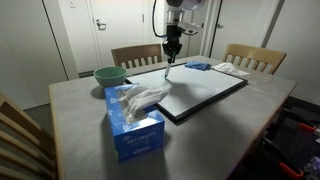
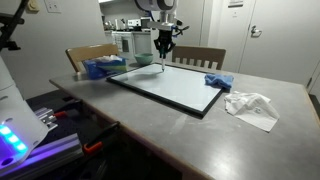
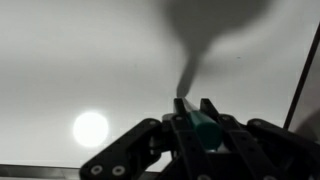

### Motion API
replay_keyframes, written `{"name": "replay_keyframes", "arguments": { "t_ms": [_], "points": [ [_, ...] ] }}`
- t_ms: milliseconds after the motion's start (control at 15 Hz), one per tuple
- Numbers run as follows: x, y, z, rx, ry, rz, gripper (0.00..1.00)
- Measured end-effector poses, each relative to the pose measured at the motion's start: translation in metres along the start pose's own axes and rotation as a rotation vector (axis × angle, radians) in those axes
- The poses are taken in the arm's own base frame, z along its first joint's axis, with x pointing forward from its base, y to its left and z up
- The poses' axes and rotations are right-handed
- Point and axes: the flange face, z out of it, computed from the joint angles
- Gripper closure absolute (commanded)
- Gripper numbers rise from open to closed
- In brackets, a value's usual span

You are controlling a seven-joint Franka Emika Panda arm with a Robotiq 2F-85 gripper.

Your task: Use the green marker to draw a smiley face on the board then put it back in the bowl

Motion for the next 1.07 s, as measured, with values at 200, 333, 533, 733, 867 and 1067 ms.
{"name": "replay_keyframes", "arguments": {
  "t_ms": [200, 333, 533, 733, 867, 1067],
  "points": [
    [-0.002, -0.003, 0.0, 0.005, -0.034, -0.004, 0.95],
    [-0.003, -0.005, 0.001, 0.005, -0.044, -0.005, 0.95],
    [-0.002, -0.007, -0.002, -0.033, -0.045, 0.01, 0.95],
    [0.002, -0.015, -0.016, -0.124, -0.031, 0.016, 0.95],
    [0.005, -0.021, -0.028, -0.174, -0.021, 0.018, 0.95],
    [0.007, -0.027, -0.04, -0.21, -0.015, 0.02, 0.95]
  ]
}}
